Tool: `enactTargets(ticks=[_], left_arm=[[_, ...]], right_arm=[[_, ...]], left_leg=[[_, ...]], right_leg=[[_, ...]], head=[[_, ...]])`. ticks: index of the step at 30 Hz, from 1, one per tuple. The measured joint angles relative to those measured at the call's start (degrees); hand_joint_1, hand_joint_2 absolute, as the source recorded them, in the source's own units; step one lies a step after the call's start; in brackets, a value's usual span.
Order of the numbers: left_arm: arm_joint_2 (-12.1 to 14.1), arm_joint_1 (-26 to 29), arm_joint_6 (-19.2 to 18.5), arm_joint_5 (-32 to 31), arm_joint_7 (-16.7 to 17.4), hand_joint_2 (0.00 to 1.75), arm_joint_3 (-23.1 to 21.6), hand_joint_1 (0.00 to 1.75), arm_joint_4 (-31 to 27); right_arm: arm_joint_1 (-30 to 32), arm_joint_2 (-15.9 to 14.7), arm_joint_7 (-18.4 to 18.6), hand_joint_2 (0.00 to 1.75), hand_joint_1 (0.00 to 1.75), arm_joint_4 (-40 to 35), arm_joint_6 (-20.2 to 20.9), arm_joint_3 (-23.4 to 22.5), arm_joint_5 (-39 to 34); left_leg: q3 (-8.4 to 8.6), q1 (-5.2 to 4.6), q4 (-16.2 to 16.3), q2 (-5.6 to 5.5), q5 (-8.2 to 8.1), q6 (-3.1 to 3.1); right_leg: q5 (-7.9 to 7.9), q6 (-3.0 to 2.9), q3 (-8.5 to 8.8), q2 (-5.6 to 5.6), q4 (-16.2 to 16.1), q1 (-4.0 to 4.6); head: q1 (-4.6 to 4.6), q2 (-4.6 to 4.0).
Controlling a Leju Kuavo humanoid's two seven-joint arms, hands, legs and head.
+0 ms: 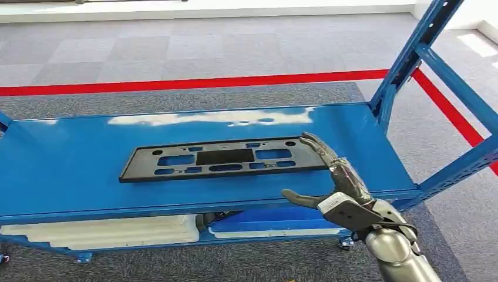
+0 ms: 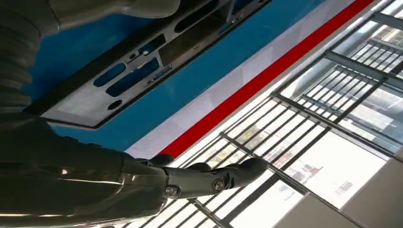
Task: Take the parts from the cabinet and place them on the table.
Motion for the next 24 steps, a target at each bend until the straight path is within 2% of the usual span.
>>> enactTargets(ticks=[24], left_arm=[[0.00,0.00,0.00,0.00,0.00,0.00,0.00,0.00,0.00]], right_arm=[[0.00,-0.02,0.00,1.75,0.00,0.00,0.00,0.00,0.00]], left_leg=[[0.00,0.00,0.00,0.00,0.00,0.00]], right_leg=[[0.00,0.00,0.00,0.00,0.00,0.00]], head=[[0.00,0.02]])
